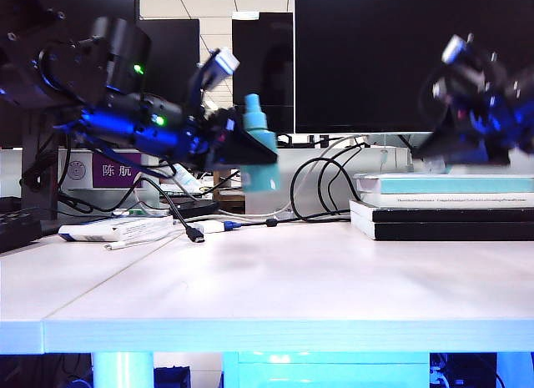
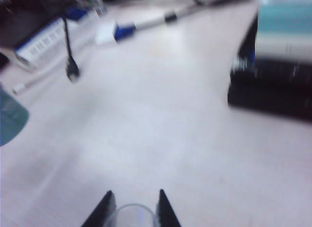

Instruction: Pick up the sprayer with the left hand and remove the lid with the right hand then place it on the table.

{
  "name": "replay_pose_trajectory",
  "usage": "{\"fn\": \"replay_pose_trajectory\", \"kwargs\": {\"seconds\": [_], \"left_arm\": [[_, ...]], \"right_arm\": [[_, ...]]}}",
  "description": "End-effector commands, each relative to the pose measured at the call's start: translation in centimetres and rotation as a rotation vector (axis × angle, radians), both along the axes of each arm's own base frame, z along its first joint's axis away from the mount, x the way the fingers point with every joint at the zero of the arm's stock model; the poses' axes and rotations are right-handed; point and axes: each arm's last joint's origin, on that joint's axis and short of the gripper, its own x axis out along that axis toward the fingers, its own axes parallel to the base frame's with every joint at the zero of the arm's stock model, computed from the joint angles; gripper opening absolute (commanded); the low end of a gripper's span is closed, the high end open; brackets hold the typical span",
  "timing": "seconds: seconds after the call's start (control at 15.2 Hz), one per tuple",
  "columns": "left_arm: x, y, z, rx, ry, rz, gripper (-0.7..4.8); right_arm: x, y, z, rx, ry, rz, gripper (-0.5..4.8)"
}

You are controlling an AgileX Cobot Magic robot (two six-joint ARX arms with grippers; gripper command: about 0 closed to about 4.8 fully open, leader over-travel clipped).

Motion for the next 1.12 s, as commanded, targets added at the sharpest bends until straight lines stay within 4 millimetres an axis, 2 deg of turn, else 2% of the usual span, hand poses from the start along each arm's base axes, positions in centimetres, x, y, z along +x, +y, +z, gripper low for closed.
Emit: {"fn": "replay_pose_trajectory", "kwargs": {"seconds": [0.07, 0.33, 0.46, 0.79, 1.12], "left_arm": [[0.4, -0.4, -1.9, -0.009, 0.038, -0.019, 0.12], [0.8, -0.4, -3.0, 0.033, -0.009, 0.049, -0.06], [0.8, -0.3, -3.2, 0.041, 0.000, 0.063, -0.06], [0.9, -0.4, -4.6, 0.067, 0.051, 0.069, -0.06], [0.9, -0.4, -5.3, 0.080, 0.062, 0.080, -0.06]], "right_arm": [[0.6, 0.2, -1.2, 0.001, 0.028, 0.015, -0.05], [1.0, 0.1, -0.6, -0.017, -0.064, -0.031, -0.05], [1.3, 0.0, -1.0, -0.025, -0.064, -0.050, -0.05], [2.2, 0.1, -4.3, -0.032, 0.039, -0.046, -0.05], [3.0, 0.1, -5.8, -0.048, 0.017, -0.074, -0.05]]}}
